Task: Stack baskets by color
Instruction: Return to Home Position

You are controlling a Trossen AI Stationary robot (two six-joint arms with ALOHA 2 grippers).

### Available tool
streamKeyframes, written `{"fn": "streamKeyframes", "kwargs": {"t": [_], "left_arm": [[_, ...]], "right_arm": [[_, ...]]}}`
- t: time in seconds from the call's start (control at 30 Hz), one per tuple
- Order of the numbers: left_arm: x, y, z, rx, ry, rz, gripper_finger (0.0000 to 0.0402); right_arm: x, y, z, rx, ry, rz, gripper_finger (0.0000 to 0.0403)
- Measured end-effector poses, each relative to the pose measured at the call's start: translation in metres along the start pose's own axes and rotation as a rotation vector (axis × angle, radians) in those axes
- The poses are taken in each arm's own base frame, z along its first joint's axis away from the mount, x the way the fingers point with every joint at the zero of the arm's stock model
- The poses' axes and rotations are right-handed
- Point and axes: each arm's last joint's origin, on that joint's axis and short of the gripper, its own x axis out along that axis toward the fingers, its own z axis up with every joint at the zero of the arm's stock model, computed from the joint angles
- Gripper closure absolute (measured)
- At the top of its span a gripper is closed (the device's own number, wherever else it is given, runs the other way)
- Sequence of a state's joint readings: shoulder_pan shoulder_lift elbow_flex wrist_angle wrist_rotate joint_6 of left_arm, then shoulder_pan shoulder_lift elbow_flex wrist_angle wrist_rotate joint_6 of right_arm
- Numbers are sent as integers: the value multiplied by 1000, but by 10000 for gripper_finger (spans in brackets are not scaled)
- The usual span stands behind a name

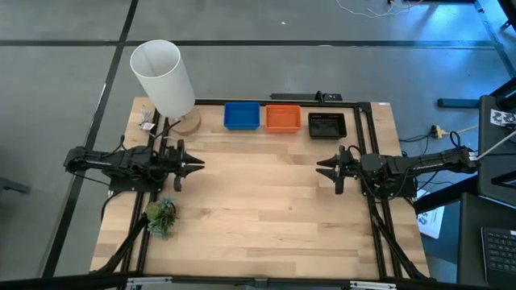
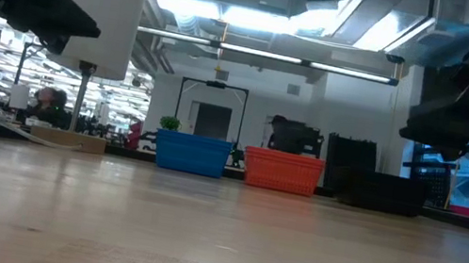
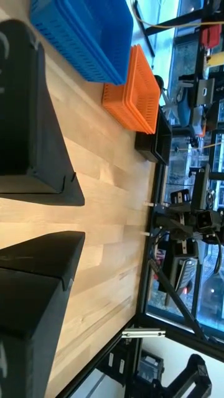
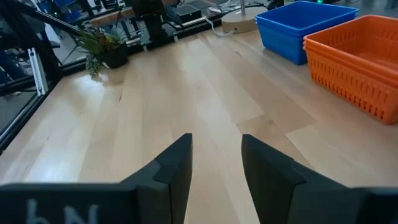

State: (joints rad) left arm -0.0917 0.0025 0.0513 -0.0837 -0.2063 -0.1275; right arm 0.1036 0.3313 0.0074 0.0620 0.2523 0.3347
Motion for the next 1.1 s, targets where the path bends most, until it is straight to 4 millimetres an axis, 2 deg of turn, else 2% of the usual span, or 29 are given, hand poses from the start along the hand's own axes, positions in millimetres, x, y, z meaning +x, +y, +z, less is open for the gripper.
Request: {"fn": "streamKeyframes", "kwargs": {"t": [0.8,1.1], "left_arm": [[0,0,0,0,0,1,333],[0,0,0,1,0,1,333]], "right_arm": [[-8,3,15,42,-162,58,264],[-11,1,13,40,-156,56,264]]}}
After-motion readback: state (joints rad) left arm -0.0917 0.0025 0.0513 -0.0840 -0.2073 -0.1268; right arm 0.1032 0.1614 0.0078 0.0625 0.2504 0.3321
